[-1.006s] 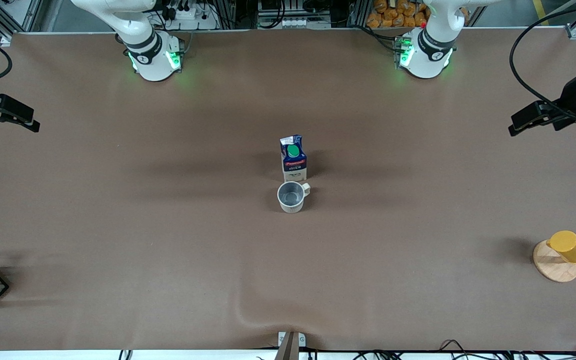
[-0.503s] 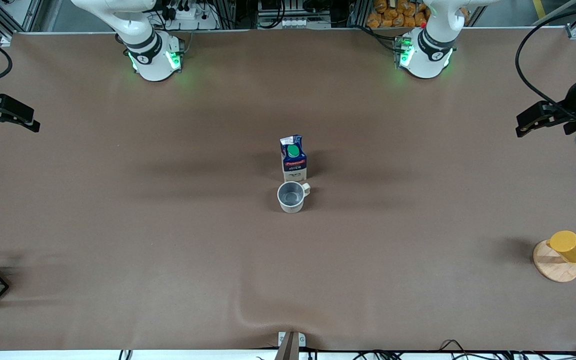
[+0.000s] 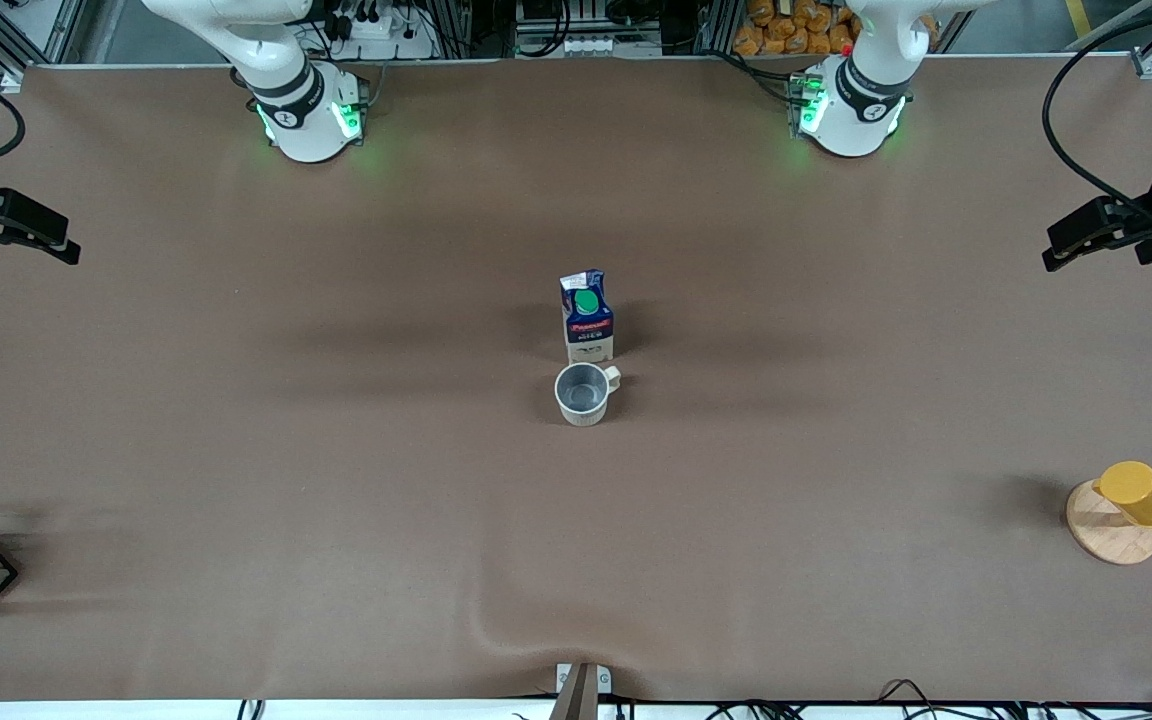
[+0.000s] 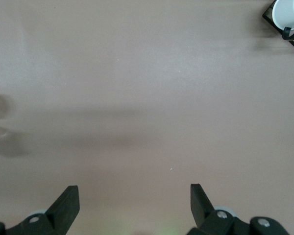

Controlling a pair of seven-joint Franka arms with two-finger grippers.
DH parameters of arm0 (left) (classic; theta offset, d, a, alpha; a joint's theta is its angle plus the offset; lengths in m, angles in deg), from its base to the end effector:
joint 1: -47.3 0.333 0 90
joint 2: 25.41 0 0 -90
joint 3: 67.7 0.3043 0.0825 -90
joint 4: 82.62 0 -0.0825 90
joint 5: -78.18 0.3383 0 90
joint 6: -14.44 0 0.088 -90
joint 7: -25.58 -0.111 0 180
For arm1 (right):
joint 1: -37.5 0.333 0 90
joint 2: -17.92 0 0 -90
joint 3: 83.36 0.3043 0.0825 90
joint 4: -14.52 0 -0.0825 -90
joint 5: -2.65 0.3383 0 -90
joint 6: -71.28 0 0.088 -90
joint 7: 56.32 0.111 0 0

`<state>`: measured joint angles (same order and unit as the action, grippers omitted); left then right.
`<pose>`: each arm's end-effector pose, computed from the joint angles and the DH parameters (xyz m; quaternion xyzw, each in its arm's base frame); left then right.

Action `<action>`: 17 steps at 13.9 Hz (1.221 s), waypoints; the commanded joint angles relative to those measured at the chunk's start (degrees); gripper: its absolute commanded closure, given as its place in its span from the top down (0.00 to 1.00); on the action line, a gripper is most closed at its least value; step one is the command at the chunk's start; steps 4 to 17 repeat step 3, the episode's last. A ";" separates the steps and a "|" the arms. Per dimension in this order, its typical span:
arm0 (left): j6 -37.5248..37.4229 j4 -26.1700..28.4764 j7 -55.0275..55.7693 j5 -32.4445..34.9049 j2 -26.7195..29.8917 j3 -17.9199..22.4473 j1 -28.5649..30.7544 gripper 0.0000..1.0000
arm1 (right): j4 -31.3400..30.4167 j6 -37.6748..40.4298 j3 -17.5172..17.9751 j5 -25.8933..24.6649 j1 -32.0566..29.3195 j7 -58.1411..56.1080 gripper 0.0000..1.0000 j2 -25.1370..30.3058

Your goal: Place milk next to cup

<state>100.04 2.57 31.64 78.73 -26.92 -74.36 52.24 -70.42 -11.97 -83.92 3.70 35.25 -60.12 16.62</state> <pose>0.5091 -0.0132 0.6243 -0.9992 -0.0382 0.0093 0.0039 0.5031 -0.0224 0.6244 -0.9996 -0.0095 0.0255 0.0105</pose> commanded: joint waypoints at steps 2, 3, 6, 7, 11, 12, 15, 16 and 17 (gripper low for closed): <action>-0.17 -0.72 -0.17 0.07 0.36 -0.46 0.59 1.00 | -1.02 -0.43 0.13 -0.69 0.14 0.20 1.00 0.95; -0.17 -0.72 -0.08 -0.02 0.36 -0.46 0.59 1.00 | -1.01 -0.43 0.13 -0.78 0.14 0.20 1.00 0.95; -0.17 -0.72 -0.08 -0.02 0.36 -0.46 0.59 1.00 | -1.01 -0.43 0.13 -0.78 0.14 0.20 1.00 0.95; -0.17 -0.72 -0.08 -0.02 0.36 -0.46 0.59 1.00 | -1.01 -0.43 0.13 -0.78 0.14 0.20 1.00 0.95; -0.17 -0.72 -0.08 -0.02 0.36 -0.46 0.59 1.00 | -1.01 -0.43 0.13 -0.78 0.14 0.20 1.00 0.95; -0.17 -0.72 -0.08 -0.02 0.36 -0.46 0.59 1.00 | -1.01 -0.43 0.13 -0.78 0.14 0.20 1.00 0.95; -0.17 -0.72 -0.08 -0.02 0.36 -0.46 0.59 1.00 | -1.01 -0.43 0.13 -0.78 0.14 0.20 1.00 0.95; -0.17 -0.72 -0.08 -0.02 0.36 -0.46 0.59 1.00 | -1.01 -0.43 0.13 -0.78 0.14 0.20 1.00 0.95; -0.17 -0.72 -0.08 -0.02 0.36 -0.46 0.59 1.00 | -1.01 -0.43 0.13 -0.78 0.14 0.20 1.00 0.95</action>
